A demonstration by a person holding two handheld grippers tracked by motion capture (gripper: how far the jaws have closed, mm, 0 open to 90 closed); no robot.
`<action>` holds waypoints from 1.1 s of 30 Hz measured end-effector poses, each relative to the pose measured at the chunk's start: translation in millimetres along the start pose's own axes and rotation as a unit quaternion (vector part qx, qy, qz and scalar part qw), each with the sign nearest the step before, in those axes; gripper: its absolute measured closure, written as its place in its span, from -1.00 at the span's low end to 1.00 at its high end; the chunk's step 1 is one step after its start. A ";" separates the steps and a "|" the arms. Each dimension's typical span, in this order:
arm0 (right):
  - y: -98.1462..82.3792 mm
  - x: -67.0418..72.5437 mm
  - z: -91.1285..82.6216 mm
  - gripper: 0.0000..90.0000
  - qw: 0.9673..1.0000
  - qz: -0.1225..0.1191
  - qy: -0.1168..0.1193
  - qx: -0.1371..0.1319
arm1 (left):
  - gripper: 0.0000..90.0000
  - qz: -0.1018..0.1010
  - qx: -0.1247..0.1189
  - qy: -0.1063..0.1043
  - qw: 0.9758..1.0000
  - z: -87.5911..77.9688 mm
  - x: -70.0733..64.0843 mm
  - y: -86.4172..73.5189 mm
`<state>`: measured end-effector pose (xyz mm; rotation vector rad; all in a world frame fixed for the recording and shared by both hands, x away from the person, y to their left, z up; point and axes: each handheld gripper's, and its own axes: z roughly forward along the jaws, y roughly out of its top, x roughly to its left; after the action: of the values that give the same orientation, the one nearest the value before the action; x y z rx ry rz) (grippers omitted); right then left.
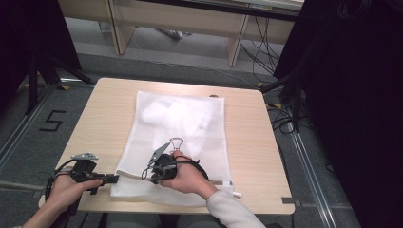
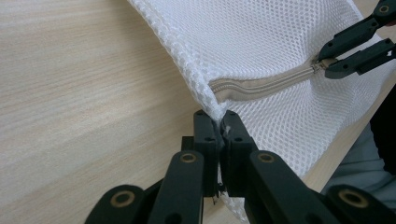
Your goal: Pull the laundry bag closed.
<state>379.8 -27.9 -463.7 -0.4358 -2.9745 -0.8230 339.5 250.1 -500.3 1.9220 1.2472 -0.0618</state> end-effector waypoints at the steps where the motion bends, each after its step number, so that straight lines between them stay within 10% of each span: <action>1: -0.3 0.1 -0.2 0.84 1.000 0.001 0.001 0.000 | 0.91 0.001 0.001 -0.001 1.000 -0.1 0.2 0.1; 33: -7.5 -3.7 -7.3 0.84 1.000 -0.001 -0.011 0.011 | 0.91 0.000 0.000 0.002 1.000 0.3 0.0 -0.2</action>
<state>380.9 -38.7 -461.6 -0.4434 -3.0018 -0.7893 339.5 250.0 -500.6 1.9236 1.2508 -0.0575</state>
